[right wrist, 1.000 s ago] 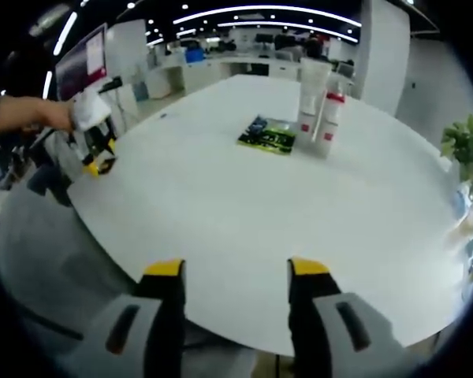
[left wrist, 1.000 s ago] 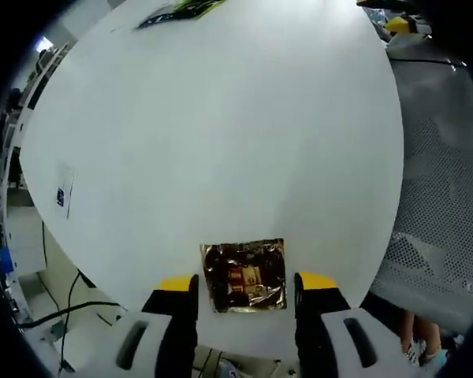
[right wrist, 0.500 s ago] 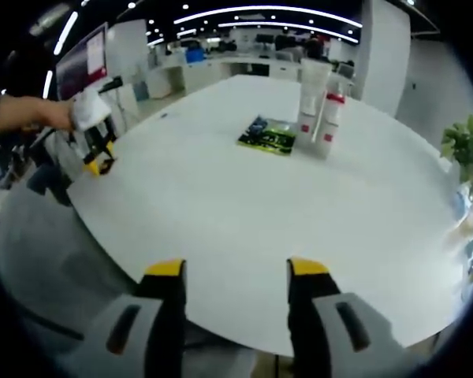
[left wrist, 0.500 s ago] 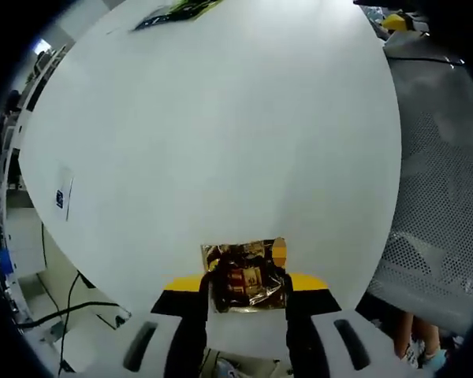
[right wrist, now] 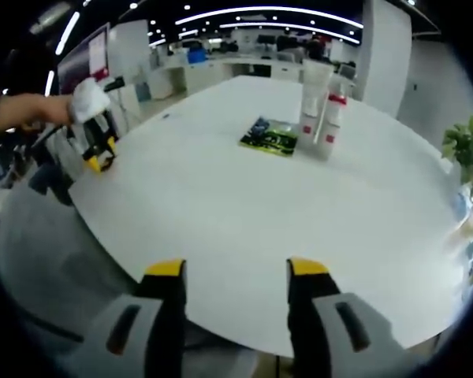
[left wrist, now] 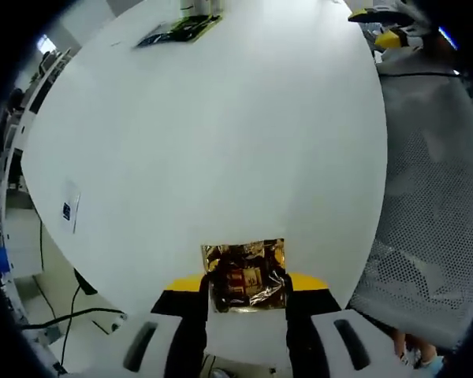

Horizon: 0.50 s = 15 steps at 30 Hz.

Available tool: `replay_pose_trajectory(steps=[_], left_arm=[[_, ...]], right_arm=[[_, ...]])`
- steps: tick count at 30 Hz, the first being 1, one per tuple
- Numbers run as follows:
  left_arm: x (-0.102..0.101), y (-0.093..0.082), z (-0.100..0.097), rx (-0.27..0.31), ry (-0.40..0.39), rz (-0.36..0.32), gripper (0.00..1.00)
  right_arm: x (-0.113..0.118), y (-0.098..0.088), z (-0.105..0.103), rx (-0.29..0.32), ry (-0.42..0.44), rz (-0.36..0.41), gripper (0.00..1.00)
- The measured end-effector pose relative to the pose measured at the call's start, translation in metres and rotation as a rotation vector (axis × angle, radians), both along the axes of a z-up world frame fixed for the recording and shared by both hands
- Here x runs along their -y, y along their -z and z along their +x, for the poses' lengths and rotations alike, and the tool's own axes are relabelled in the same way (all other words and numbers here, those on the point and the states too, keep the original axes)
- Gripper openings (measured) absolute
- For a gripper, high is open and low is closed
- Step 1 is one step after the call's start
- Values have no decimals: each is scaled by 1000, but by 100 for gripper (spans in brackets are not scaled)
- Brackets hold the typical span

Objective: Arrange the skincare products in the storage area until every visible bottle or jar stands upright without overlapping.

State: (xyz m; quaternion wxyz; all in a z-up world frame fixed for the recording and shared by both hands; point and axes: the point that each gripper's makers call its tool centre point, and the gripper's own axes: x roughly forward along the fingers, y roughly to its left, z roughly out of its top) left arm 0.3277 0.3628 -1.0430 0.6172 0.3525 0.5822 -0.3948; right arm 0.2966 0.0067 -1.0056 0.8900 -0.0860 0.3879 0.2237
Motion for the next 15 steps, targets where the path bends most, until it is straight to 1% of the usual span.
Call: replay_pose_trajectory(steps=[1,5,9,12,14,15], left_arm=[[10,-6,-1,4,8,-28,39],[31,-21,-2,16,37,-73,39],[57,-36,-5,32,64,-117,39],[77,-45,-9,41,89,-148,39],[88,-48,-9,51,115,-163,39],[96,-52,-11,57,125,-171,39]], right_arm=[[0,0,0,1,0,2,49],[-1,-1,0,3,4,17,49],[-1,-5,1,3,20,58,49],[-3,-7,2,5,24,75,49],[-5,-12,3,18,14,83,48],[-9,-18,4,38,3,105,47]])
